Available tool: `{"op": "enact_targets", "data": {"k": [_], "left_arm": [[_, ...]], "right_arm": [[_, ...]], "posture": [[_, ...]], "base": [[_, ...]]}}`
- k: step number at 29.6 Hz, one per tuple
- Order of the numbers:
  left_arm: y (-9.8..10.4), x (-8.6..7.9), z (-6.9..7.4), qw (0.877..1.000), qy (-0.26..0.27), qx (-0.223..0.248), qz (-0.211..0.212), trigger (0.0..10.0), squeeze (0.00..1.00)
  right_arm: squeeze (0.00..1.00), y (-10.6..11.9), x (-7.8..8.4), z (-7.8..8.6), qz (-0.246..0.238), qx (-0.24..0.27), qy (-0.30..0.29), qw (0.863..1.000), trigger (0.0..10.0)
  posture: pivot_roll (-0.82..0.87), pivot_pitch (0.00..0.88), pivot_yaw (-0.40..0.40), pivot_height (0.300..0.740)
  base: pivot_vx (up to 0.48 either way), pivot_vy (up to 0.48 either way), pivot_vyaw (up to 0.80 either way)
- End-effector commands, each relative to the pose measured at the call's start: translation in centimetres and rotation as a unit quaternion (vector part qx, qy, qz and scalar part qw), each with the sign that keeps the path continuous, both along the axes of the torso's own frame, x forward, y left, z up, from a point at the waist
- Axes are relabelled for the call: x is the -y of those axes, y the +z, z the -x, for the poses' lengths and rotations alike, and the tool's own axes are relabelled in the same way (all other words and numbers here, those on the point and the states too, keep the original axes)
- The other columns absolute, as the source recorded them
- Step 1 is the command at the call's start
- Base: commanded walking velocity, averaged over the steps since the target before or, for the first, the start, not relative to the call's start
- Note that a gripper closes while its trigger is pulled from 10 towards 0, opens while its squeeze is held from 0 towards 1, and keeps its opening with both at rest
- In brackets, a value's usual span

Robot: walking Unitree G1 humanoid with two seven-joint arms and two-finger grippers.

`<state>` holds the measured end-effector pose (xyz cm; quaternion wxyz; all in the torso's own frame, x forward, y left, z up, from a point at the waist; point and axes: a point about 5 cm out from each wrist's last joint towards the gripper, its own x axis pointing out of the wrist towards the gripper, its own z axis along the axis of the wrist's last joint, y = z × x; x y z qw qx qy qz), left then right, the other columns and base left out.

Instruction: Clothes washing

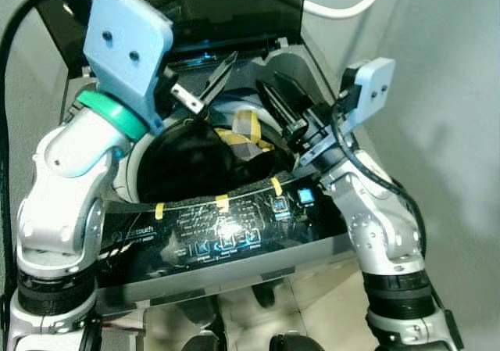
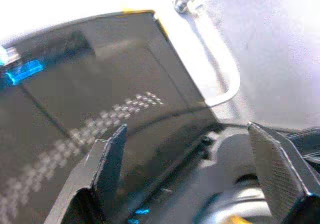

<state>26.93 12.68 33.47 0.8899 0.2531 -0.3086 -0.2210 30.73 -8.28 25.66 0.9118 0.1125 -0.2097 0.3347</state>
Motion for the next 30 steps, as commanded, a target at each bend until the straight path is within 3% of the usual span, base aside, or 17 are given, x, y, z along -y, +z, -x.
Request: {"op": "enact_targets", "data": {"k": [1,2,4,5,8,10,13,14,16,17,19,21,22,23,24,26,30], "left_arm": [[-0.6,1.2,0.2,0.998,-0.01,0.035,-0.053,10.0,0.0],[-0.6,1.2,0.2,0.998,-0.01,0.035,-0.053,10.0,0.0],[-0.7,2.2,0.3,0.997,-0.077,0.003,-0.008,10.0,0.0],[-0.7,2.2,0.3,0.997,-0.077,0.003,-0.008,10.0,0.0],[0.0,2.6,0.3,0.993,-0.107,-0.011,0.05,10.0,0.0],[0.1,2.6,0.2,0.993,-0.105,-0.008,0.057,10.0,0.0],[0.1,2.4,0.1,0.996,-0.085,0.005,0.029,10.0,0.0],[-0.5,2.2,-0.4,0.998,-0.056,0.017,-0.025,10.0,0.0],[-0.5,2.2,-0.4,0.998,-0.056,0.017,-0.025,10.0,0.0],[-1.0,1.7,-0.8,0.995,-0.027,0.036,-0.085,10.0,0.0],[-1.0,1.7,-0.8,0.995,-0.027,0.036,-0.085,10.0,0.0],[-1.6,1.0,-1.0,0.984,-0.002,0.076,-0.16,10.0,0.0],[-1.2,1.1,-0.8,0.991,-0.017,0.063,-0.119,10.0,0.0],[-1.2,1.1,-0.8,0.991,-0.017,0.063,-0.119,10.0,0.0],[-0.9,1.2,-0.6,0.995,-0.031,0.05,-0.084,10.0,0.0],[0.5,1.3,-0.6,0.998,-0.053,0.023,0.026,10.0,0.0],[1.9,1.2,-0.9,0.996,-0.041,0.048,0.067,10.0,0.0]], "right_arm": [[0.0,-0.1,-0.1,0.1,0.001,-0.001,-0.003,1.0,10.0],[0.0,-0.1,-0.1,0.1,0.001,-0.001,-0.003,1.0,10.0],[0.0,-0.1,-0.2,0.2,-0.002,-0.001,-0.004,1.0,10.0],[0.0,-0.1,-0.2,0.2,-0.002,-0.001,-0.004,1.0,10.0],[0.0,-0.2,-0.1,0.2,-0.003,-0.003,-0.006,1.0,10.0],[0.0,-0.3,-0.1,0.2,-0.003,-0.004,-0.006,1.0,10.0],[0.0,-0.3,-0.1,0.2,-0.004,-0.005,-0.007,1.0,10.0],[0.0,-0.3,-0.1,0.2,-0.004,-0.005,-0.007,1.0,10.0],[0.0,-0.3,-0.1,0.2,-0.004,-0.005,-0.007,1.0,10.0],[0.0,-0.3,-0.1,0.2,-0.005,-0.005,-0.007,1.0,10.0],[0.0,-0.3,-0.1,0.2,-0.005,-0.005,-0.007,1.0,10.0],[0.0,-0.3,-0.1,0.2,-0.006,-0.005,-0.006,1.0,10.0],[0.0,-0.3,-0.2,0.1,-0.006,-0.005,-0.006,1.0,10.0],[0.0,-0.3,-0.2,0.1,-0.006,-0.005,-0.006,1.0,10.0],[0.0,-0.3,-0.2,0.1,-0.007,-0.005,-0.005,1.0,10.0],[0.0,-0.3,-0.2,0.2,-0.007,-0.004,-0.006,1.0,10.0],[0.0,-0.1,0.1,0.1,-0.011,-0.001,-0.013,1.0,10.0]], "posture": [[0.02,0.096,0.101,0.74],[0.02,0.096,0.101,0.74],[0.01,0.099,0.11,0.74],[0.01,0.099,0.11,0.74],[0.01,0.1,0.112,0.74],[0.01,0.1,0.112,0.74],[0.01,0.1,0.113,0.74],[0.02,0.099,0.113,0.74],[0.02,0.099,0.113,0.74],[0.02,0.099,0.112,0.74],[0.02,0.099,0.112,0.74],[0.03,0.098,0.113,0.74],[0.02,0.098,0.113,0.74],[0.02,0.098,0.113,0.74],[0.02,0.099,0.114,0.74],[0.02,0.1,0.114,0.74],[0.03,0.101,0.11,0.74]], "base": [[0.0,0.0,0.0],[0.0,0.0,0.0],[0.0,0.0,0.0],[0.0,0.0,0.0],[0.0,0.0,0.0],[0.0,0.0,0.0],[0.0,0.0,0.0],[0.0,0.0,0.0],[0.0,0.0,0.0],[0.0,0.0,0.0],[0.0,0.0,0.0],[0.0,0.0,0.0],[0.0,0.0,0.0],[0.0,0.0,0.0],[0.0,0.0,0.0],[0.0,0.0,0.0],[0.0,0.0,0.0]]}}
